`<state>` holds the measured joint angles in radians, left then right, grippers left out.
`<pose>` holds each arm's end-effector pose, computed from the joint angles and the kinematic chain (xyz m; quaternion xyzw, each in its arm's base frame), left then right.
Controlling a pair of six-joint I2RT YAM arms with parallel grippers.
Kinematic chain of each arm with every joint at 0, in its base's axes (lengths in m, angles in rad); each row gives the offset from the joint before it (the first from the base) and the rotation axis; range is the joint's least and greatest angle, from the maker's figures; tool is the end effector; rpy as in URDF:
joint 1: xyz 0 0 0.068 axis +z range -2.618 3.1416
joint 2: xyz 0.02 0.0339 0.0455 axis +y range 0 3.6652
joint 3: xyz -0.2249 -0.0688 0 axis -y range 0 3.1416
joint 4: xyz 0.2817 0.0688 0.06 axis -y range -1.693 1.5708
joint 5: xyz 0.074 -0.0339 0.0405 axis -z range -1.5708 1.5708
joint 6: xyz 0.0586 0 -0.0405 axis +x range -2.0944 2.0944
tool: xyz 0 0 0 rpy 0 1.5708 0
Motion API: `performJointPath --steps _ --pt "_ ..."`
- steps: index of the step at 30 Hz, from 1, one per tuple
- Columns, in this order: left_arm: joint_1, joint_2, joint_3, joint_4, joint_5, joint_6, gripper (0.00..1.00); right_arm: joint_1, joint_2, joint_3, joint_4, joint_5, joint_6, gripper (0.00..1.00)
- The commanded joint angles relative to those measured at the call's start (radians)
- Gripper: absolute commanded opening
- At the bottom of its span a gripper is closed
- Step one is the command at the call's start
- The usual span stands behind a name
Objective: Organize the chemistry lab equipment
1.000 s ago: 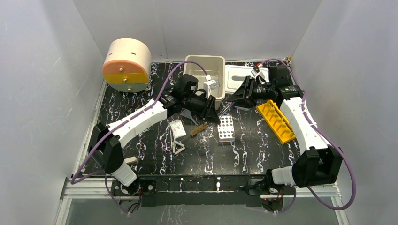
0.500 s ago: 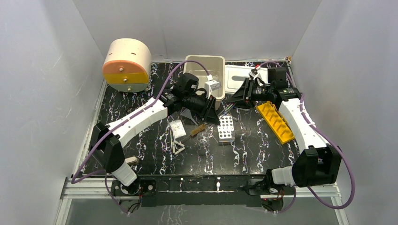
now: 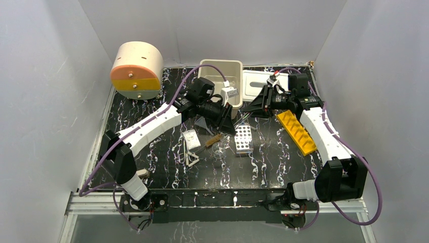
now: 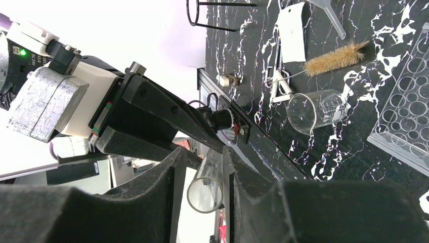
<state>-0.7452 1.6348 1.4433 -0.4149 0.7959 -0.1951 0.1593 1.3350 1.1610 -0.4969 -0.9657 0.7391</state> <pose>0.2780 -0.3134 0.2777 0.3948 0.7372 -0.4998 0.2256 0.3274 0.1014 0.2758 0.0345 0.8220 0.5439 0.1654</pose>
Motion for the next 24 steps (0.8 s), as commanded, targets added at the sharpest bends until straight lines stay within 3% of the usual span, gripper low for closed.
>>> performJointPath --steps 1,5,11,18,24 --pt "0.005 -0.002 0.043 -0.03 0.041 0.019 0.09 0.002 -0.029 -0.006 0.05 -0.05 0.016 0.43" --pt "0.006 -0.002 0.045 -0.032 0.039 0.02 0.08 0.005 -0.035 -0.015 0.052 -0.061 0.017 0.46" --pt "0.012 -0.002 0.046 -0.042 0.037 0.028 0.08 0.008 -0.049 -0.033 0.07 -0.086 0.022 0.38" --pt "0.015 0.003 0.056 -0.053 0.044 0.038 0.08 0.009 -0.04 -0.018 0.048 -0.083 -0.003 0.38" --pt "0.021 0.009 0.069 -0.067 0.049 0.051 0.08 0.008 -0.038 -0.012 0.038 -0.082 -0.023 0.55"
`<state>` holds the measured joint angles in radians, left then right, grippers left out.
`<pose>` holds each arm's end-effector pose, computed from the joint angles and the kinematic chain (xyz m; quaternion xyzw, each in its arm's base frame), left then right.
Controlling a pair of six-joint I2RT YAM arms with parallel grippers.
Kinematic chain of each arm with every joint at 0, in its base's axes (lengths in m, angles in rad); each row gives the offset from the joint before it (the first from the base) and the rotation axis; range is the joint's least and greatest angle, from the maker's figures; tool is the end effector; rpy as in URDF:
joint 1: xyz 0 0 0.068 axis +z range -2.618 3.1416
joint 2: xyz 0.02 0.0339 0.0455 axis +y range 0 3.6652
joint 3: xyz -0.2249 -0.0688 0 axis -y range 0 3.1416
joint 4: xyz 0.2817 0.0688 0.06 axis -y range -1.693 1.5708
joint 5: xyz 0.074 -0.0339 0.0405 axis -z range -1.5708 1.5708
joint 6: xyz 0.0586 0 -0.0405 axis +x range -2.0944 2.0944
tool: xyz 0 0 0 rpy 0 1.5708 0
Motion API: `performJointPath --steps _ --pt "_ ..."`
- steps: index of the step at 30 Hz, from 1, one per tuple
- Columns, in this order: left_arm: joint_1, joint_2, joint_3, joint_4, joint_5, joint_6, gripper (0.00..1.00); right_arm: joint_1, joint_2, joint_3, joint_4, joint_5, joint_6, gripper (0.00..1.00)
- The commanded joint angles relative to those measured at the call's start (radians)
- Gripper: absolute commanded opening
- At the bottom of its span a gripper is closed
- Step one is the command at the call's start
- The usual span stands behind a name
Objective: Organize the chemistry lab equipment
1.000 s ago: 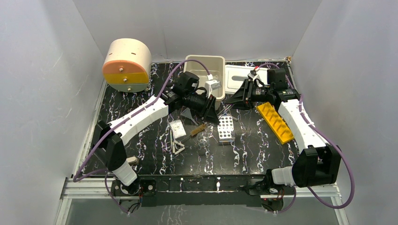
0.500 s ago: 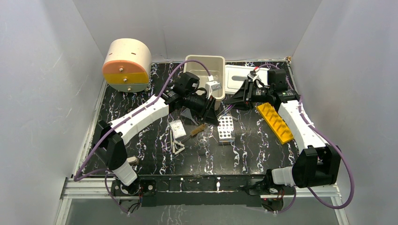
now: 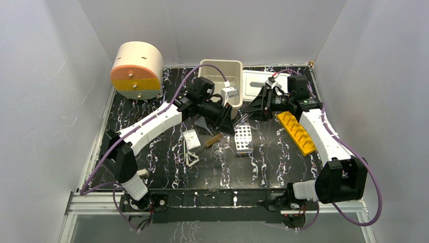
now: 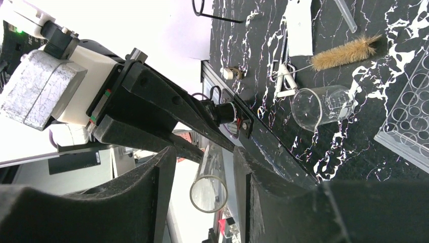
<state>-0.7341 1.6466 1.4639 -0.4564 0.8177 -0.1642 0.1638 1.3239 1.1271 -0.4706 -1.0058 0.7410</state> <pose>0.2806 -0.3108 0.2775 0.4018 0.7365 -0.4989 0.2171 0.3232 0.1036 0.2701 0.0227 0.8156 0.5572 0.1544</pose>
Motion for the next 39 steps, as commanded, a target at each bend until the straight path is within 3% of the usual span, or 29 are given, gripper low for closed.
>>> performJointPath --steps 1,4,11,14,18,20,22,26,31,36,39 --pt "0.01 -0.003 0.049 -0.027 0.03 0.021 0.08 0.004 -0.028 0.023 0.013 -0.043 -0.026 0.55" --pt "0.01 0.002 0.051 -0.03 0.042 0.022 0.08 0.004 -0.026 0.023 0.021 -0.051 -0.025 0.52" --pt "0.01 0.004 0.052 -0.031 0.039 0.026 0.08 0.005 -0.026 0.023 0.031 -0.059 -0.022 0.34" --pt "0.011 0.007 0.06 -0.03 0.02 0.011 0.13 0.005 -0.024 0.027 0.032 -0.05 -0.022 0.26" --pt "0.01 0.003 0.06 -0.03 -0.037 -0.008 0.41 0.005 -0.01 0.062 0.009 -0.003 -0.049 0.24" --pt "0.012 -0.006 0.063 -0.031 -0.13 -0.038 0.7 0.005 0.007 0.105 -0.036 0.049 -0.091 0.24" --pt "0.014 -0.02 0.074 -0.031 -0.218 -0.062 0.86 0.002 0.031 0.159 -0.093 0.13 -0.147 0.24" --pt "0.023 -0.066 0.098 -0.039 -0.339 -0.102 0.98 -0.004 0.09 0.293 -0.23 0.306 -0.269 0.24" --pt "0.065 -0.143 0.089 -0.07 -0.443 -0.172 0.98 -0.009 0.152 0.481 -0.399 0.638 -0.416 0.24" --pt "0.092 -0.216 0.023 -0.124 -0.576 -0.236 0.98 -0.016 0.168 0.582 -0.463 0.981 -0.476 0.24" --pt "0.097 -0.264 -0.054 -0.118 -0.574 -0.264 0.98 -0.025 0.176 0.626 -0.474 1.152 -0.49 0.24"
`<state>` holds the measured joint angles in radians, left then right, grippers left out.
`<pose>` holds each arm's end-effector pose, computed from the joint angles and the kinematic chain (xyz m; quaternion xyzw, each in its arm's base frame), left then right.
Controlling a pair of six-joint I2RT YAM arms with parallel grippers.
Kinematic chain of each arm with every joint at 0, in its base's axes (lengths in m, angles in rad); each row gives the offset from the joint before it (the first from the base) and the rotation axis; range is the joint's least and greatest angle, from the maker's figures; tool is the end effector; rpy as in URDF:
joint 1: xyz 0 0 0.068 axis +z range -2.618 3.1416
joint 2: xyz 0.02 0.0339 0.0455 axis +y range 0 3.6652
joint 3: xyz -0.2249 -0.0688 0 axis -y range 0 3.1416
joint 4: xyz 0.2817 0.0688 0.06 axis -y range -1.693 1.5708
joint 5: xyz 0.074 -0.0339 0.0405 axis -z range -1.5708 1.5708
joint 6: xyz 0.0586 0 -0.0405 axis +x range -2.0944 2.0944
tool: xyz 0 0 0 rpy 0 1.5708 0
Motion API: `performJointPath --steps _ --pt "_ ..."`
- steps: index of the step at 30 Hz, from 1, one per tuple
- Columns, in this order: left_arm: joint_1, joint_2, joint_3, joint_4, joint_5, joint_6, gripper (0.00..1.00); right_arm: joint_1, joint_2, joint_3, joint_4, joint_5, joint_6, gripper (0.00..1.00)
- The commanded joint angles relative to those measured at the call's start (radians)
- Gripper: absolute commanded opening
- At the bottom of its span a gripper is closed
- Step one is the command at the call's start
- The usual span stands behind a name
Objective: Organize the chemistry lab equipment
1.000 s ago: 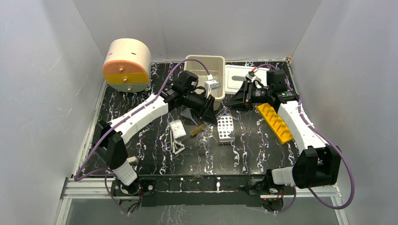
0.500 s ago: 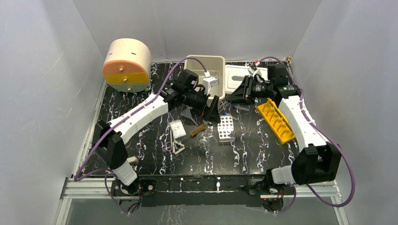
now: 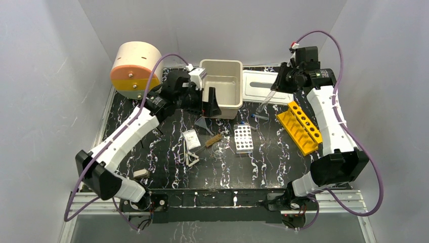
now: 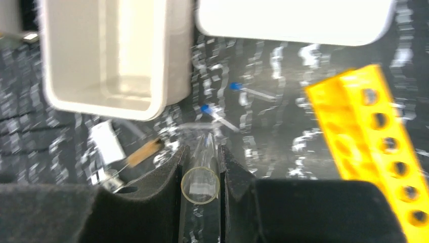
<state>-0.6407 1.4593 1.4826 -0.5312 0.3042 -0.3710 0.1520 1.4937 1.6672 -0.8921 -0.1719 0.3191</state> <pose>0.3011 -0.2464 0.3404 0.1906 0.8341 -0.3570 0.3749 0.3632 0.0658 0.3587 0.0404 0.9070 0.1721 0.3822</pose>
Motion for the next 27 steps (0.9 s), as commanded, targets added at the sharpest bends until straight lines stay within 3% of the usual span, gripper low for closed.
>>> performJointPath --steps 1,6,11,20,27 --pt "0.004 -0.086 -0.09 -0.04 -0.051 -0.067 0.98 -0.018 0.01 0.099 -0.051 0.361 -0.072 0.24" --pt "0.006 -0.124 -0.137 -0.037 -0.029 -0.083 0.98 -0.044 0.033 0.154 -0.024 0.486 -0.094 0.25" --pt "0.008 -0.173 -0.184 -0.025 -0.063 -0.105 0.98 -0.069 0.022 0.102 0.037 0.604 -0.096 0.25" --pt "0.012 -0.206 -0.221 -0.004 -0.188 -0.155 0.98 -0.113 0.015 -0.046 0.147 0.631 -0.04 0.24" --pt "0.024 -0.172 -0.2 0.016 -0.21 -0.157 0.98 -0.138 0.043 -0.055 0.175 0.606 -0.017 0.24"
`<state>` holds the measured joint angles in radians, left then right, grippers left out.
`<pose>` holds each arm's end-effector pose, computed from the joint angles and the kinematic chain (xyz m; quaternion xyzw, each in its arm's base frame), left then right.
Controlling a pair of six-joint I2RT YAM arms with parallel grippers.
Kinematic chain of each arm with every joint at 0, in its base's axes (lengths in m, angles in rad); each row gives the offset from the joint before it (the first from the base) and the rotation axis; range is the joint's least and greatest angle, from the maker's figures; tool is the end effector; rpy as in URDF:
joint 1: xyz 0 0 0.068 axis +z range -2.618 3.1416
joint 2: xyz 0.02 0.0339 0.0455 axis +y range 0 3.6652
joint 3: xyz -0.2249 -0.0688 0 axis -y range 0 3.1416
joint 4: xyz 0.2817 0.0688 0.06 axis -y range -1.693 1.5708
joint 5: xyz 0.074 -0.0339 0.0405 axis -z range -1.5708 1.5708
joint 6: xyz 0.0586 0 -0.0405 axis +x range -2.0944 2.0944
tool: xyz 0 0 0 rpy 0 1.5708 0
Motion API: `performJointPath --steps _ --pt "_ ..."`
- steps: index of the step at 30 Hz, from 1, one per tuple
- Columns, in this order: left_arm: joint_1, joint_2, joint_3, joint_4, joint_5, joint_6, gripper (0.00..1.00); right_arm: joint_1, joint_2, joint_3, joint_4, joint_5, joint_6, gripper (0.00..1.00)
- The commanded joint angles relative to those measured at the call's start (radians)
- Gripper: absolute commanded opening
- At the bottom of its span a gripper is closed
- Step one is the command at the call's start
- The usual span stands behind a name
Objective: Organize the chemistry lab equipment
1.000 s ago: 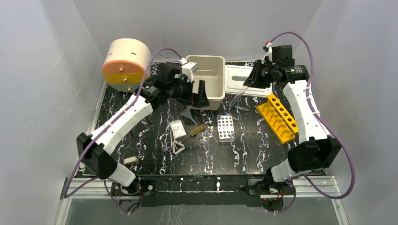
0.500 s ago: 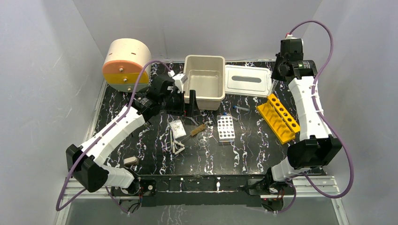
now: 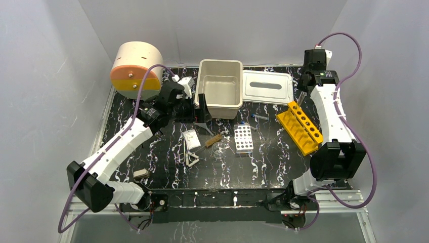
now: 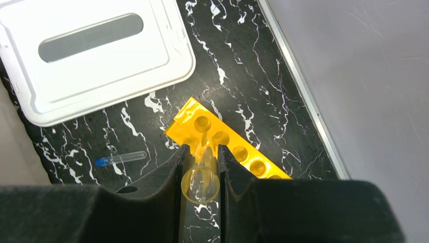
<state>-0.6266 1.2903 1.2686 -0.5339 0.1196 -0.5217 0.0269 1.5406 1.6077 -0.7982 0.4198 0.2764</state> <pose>0.2818 -0.2126 0.3138 0.0747 0.8696 -0.3074 0.3790 0.3857 -0.0135 0.3319 0.1954 0.8756 -0.1279 0.4228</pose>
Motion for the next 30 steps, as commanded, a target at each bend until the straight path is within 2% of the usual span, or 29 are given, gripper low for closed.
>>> performJointPath --steps 1,15,30 --pt "0.011 0.001 0.011 0.027 -0.026 -0.005 0.98 -0.016 -0.004 -0.005 0.09 0.011 0.028 0.24" --pt "0.034 0.018 -0.008 0.095 -0.059 -0.02 0.98 -0.065 -0.004 -0.131 0.169 -0.07 0.031 0.24" --pt "0.063 0.041 -0.032 0.149 -0.041 -0.002 0.98 -0.07 0.015 -0.244 0.331 0.002 -0.003 0.23"
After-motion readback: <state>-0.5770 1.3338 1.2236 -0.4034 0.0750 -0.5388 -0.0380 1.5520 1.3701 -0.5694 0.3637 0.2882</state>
